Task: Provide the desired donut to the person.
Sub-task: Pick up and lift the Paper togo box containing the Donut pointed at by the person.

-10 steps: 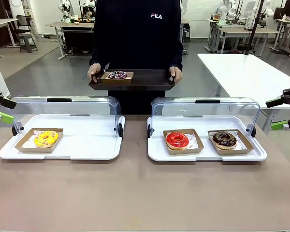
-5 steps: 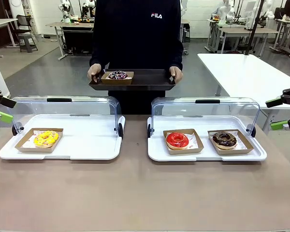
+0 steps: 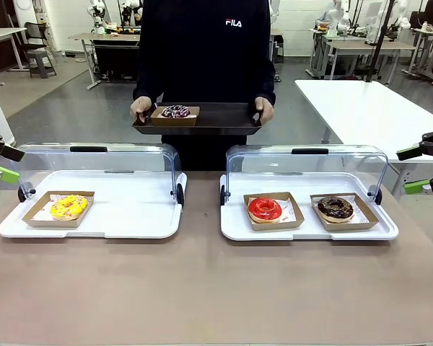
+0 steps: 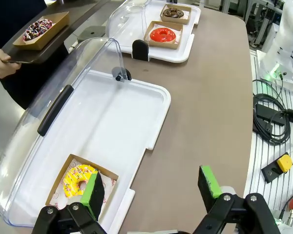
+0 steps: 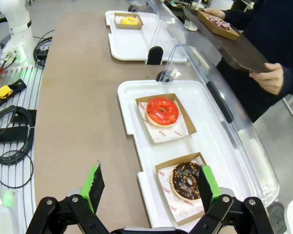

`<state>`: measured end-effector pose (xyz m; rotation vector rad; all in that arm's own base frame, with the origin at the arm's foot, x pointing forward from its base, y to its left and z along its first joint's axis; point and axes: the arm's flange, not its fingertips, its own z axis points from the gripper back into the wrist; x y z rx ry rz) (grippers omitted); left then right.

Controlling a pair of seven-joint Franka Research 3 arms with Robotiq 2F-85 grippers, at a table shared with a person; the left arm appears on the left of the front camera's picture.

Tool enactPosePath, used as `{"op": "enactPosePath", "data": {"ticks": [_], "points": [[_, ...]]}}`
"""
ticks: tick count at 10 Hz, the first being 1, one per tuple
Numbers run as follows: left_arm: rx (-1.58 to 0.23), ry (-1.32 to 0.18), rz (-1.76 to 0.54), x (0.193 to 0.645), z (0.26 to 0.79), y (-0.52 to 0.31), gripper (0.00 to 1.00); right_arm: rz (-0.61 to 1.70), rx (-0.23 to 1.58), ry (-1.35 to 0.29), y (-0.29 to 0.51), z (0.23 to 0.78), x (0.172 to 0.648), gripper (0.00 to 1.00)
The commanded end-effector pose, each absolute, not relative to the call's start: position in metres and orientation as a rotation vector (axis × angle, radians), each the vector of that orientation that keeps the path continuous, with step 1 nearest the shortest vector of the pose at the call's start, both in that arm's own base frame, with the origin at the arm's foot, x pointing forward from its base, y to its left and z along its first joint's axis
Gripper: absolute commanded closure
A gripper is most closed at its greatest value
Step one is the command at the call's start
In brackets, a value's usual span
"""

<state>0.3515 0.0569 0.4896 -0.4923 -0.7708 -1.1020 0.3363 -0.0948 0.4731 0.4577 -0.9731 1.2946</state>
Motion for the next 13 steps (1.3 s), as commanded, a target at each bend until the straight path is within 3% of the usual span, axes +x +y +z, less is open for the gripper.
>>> {"op": "enactPosePath", "data": {"ticks": [1,13], "points": [[-0.492,-0.770,-1.094,0.3518,0.4883,0.0583,0.00,1.289,0.473,-1.002,-0.0930,0.4715,0.3386,0.00],[-0.492,-0.770,-1.094,0.3518,0.4883,0.0583,0.00,1.289,0.473,-1.002,-0.0930,0.4715,0.3386,0.00]]}}
